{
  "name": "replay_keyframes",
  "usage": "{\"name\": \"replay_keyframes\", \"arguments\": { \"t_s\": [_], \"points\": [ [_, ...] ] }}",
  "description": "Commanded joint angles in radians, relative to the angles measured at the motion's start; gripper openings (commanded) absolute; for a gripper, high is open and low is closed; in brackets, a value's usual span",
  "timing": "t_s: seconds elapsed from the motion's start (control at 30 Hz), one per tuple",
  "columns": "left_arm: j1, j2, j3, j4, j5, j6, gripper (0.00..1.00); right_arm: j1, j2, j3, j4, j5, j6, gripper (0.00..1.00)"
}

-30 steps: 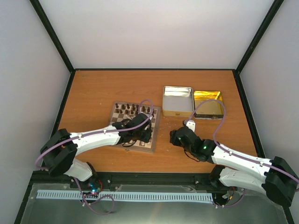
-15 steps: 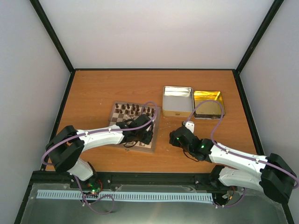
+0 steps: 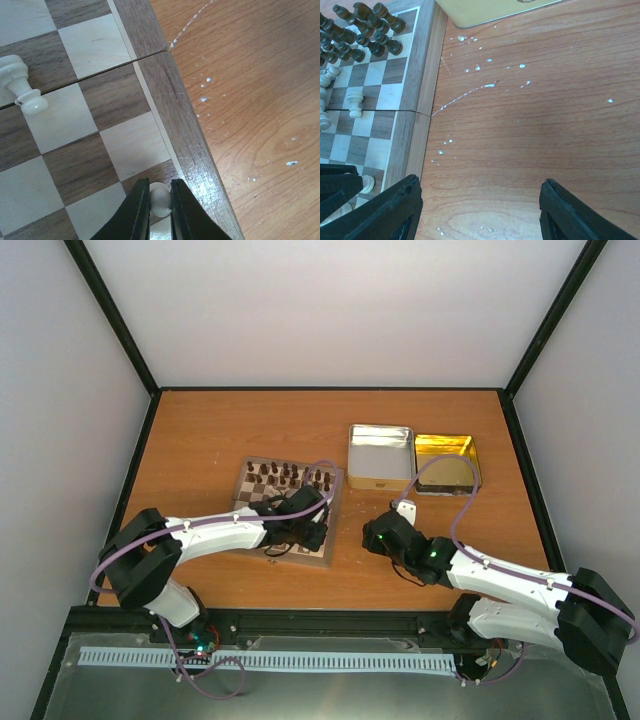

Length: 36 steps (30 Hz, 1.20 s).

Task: Set up the chess pieces on the board
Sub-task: Place the chess piece on the chessboard, then pick up the chess piece from the chessboard.

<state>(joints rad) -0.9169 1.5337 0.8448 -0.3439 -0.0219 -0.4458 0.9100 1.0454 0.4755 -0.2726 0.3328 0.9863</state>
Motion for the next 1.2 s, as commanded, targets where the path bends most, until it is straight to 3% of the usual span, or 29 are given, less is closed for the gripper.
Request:
{"name": "replay_keyframes", "arguments": {
  "t_s": [0.0, 0.37, 0.6, 0.9, 1.17],
  "points": [
    [-0.009, 0.009, 0.028, -0.024, -0.013, 0.038, 0.09, -0.005, -0.014, -0.013, 0.006, 0.029, 0.024, 0.64],
    [-0.01, -0.032, 0.058, -0.056, -0.015, 0.05, 0.28, -0.005, -0.033, -0.009, 0.01, 0.023, 0.012, 0.64],
    [-0.007, -0.11, 0.105, -0.088, -0.099, 0.021, 0.32, -0.005, 0.009, 0.056, -0.007, -0.006, -0.029, 0.64],
    [0.092, -0.399, 0.021, -0.12, -0.269, -0.114, 0.34, -0.003, 0.321, 0.336, -0.074, -0.17, -0.215, 0.63],
    [0.13, -0.692, -0.084, -0.189, -0.409, -0.195, 0.4, 0.015, 0.658, 0.645, -0.177, -0.179, -0.224, 0.59]
  ]
}}
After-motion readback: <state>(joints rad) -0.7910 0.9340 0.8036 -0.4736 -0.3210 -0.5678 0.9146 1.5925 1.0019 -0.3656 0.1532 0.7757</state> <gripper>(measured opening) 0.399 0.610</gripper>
